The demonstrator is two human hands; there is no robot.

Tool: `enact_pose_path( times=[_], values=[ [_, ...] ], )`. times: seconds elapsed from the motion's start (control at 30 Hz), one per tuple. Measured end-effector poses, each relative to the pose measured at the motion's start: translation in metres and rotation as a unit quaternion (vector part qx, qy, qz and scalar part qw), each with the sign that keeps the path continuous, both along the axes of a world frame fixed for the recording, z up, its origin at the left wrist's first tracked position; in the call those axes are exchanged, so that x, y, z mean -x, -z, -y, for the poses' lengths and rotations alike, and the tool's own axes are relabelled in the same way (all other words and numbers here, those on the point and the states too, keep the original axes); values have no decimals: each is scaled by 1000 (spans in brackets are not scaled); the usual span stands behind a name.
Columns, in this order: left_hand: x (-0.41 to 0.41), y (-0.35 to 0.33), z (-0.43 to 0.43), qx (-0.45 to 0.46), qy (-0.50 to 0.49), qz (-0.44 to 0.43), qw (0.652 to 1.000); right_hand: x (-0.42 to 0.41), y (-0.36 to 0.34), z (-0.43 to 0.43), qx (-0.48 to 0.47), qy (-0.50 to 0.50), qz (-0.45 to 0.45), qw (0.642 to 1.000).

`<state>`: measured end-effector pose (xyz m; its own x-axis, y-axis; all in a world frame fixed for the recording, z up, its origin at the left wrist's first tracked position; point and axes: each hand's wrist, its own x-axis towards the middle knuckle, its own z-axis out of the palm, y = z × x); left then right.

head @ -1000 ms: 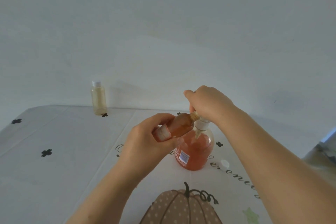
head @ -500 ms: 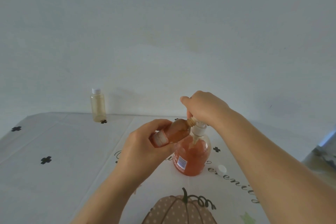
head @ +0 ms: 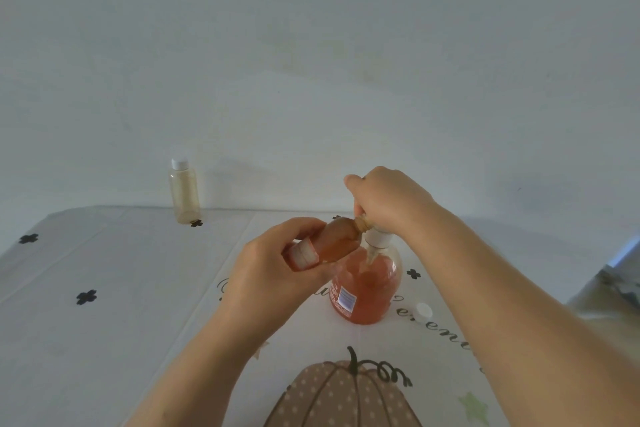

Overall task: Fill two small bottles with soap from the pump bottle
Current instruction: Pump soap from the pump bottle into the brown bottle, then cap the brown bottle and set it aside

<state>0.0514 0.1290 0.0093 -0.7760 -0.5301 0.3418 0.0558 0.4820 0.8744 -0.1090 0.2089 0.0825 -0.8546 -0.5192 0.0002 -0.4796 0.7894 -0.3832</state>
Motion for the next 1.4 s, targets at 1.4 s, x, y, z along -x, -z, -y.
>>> enact_pose_path(
  times=[1.4],
  values=[
    [-23,19,-50,-92,28,65,993,-14,73,-143,-22,-22,45,998]
  ],
)
